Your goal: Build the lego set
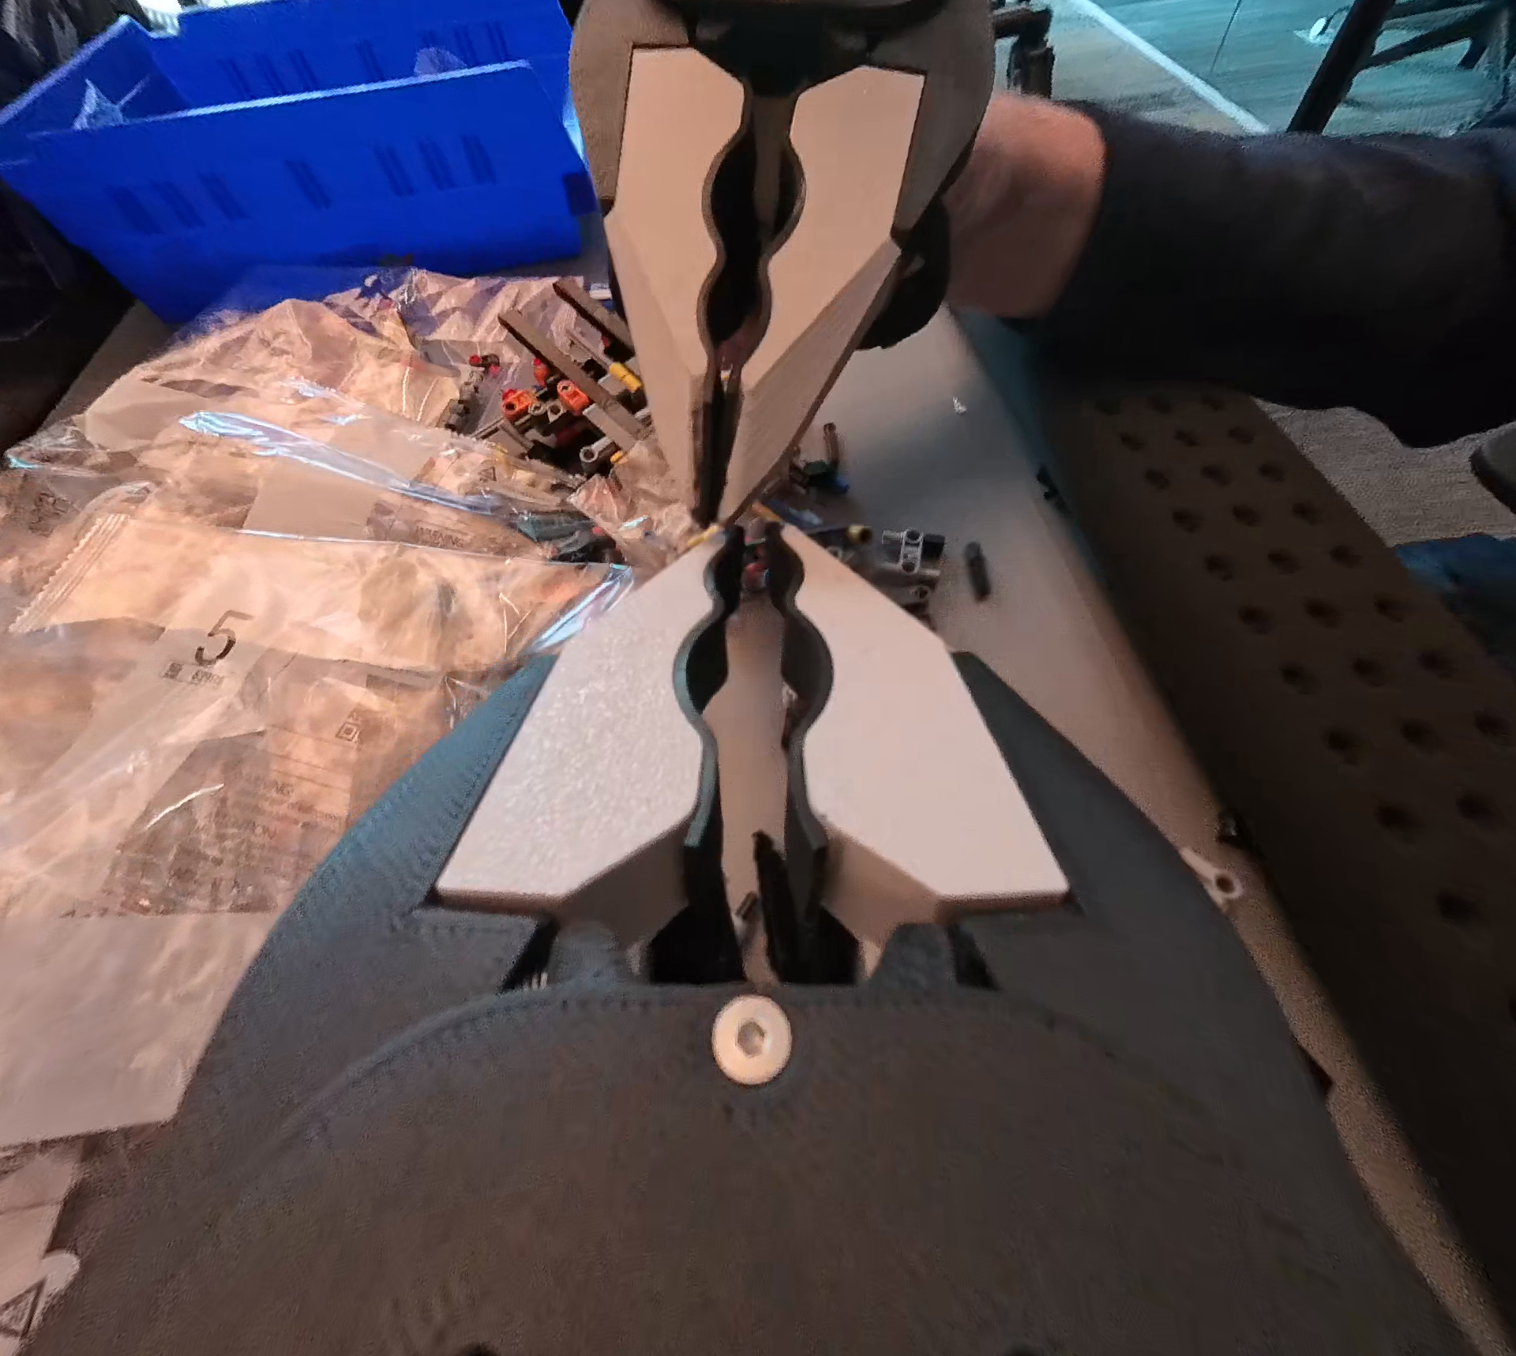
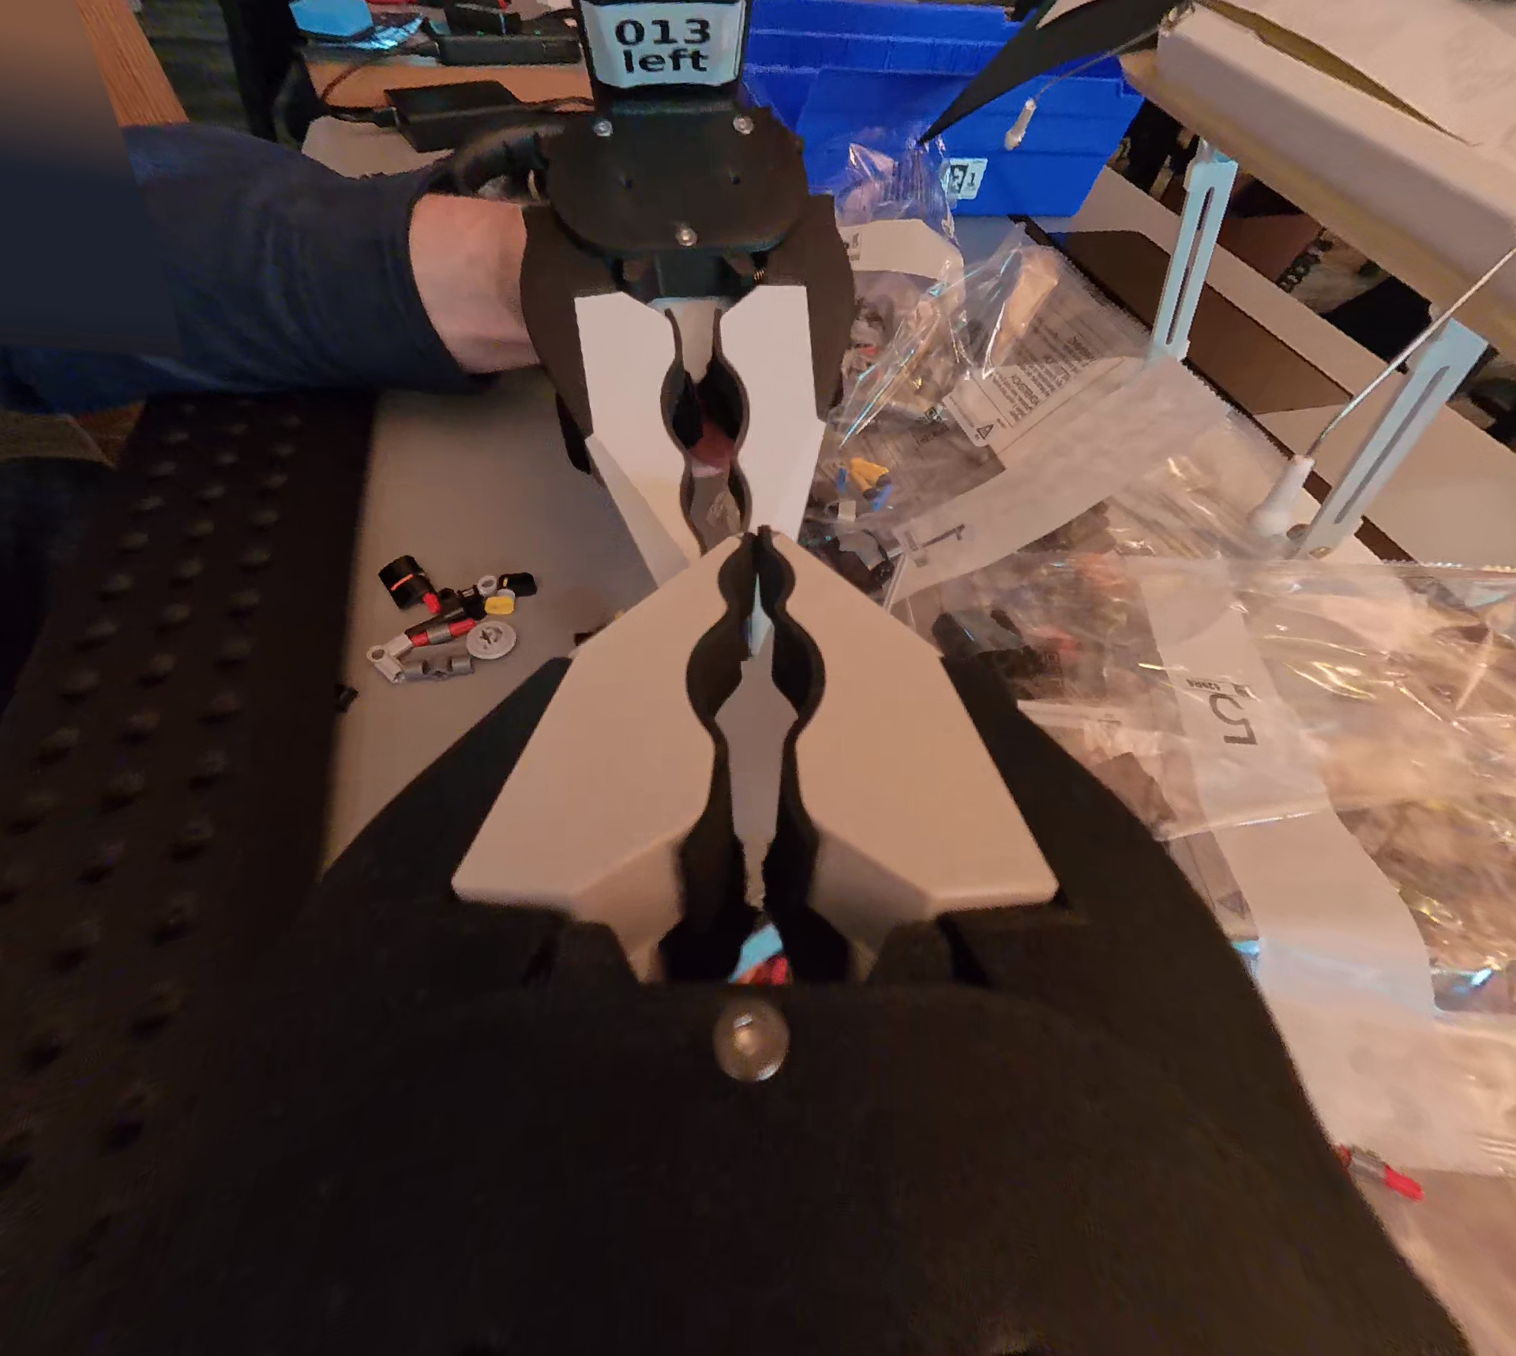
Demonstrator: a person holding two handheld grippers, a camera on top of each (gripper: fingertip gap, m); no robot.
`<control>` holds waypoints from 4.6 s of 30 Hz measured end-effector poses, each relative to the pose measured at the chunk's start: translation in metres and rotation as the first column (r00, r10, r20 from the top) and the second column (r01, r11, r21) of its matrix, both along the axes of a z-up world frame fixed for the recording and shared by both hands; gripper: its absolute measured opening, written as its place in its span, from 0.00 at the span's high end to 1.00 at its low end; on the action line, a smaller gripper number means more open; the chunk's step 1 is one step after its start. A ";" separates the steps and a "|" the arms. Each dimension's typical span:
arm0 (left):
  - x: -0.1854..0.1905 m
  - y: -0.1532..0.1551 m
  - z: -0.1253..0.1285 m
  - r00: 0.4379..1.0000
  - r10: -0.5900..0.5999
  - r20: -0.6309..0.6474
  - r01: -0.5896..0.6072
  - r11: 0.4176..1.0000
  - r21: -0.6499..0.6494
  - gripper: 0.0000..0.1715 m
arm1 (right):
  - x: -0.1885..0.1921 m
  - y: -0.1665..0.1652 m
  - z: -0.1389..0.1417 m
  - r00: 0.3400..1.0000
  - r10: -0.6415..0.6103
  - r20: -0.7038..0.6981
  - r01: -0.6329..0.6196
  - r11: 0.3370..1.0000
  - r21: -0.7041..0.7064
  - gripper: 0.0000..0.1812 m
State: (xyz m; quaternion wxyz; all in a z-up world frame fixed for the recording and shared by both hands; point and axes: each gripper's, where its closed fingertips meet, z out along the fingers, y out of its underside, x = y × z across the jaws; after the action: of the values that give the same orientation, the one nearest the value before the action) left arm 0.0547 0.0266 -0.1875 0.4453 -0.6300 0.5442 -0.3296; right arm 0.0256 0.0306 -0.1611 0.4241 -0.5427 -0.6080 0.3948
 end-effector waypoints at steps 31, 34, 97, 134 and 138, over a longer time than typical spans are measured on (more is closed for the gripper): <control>-0.006 -0.004 -0.057 0.960 -0.032 -0.276 0.019 0.999 -0.048 0.91 | 0.053 -0.037 -0.091 0.832 0.184 0.524 -0.101 0.978 -0.183 0.96; -0.006 -0.006 -0.063 0.952 -0.044 -0.301 0.028 0.998 -0.057 0.91 | 0.052 -0.043 -0.093 0.821 0.214 0.529 -0.129 0.973 -0.193 0.95; -0.054 0.036 0.081 0.870 0.192 0.454 -0.171 0.981 -0.088 1.00 | 0.035 0.024 -0.036 0.969 -0.125 0.215 0.131 0.991 -0.015 1.00; -0.014 0.015 0.034 0.944 0.031 0.327 0.025 0.985 -0.168 0.99 | 0.008 0.014 -0.005 0.990 -0.129 0.049 0.123 0.987 0.107 0.96; -0.015 0.013 0.040 0.919 0.016 0.394 0.076 0.973 -0.217 0.99 | 0.006 0.013 -0.003 0.990 -0.135 0.047 0.126 0.981 0.148 0.97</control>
State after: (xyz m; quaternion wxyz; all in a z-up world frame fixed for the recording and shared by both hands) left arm 0.0394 0.0392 -0.1474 0.4653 -0.5893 0.4118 -0.5163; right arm 0.0315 0.0433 -0.1636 0.4699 -0.5602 -0.6099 0.3055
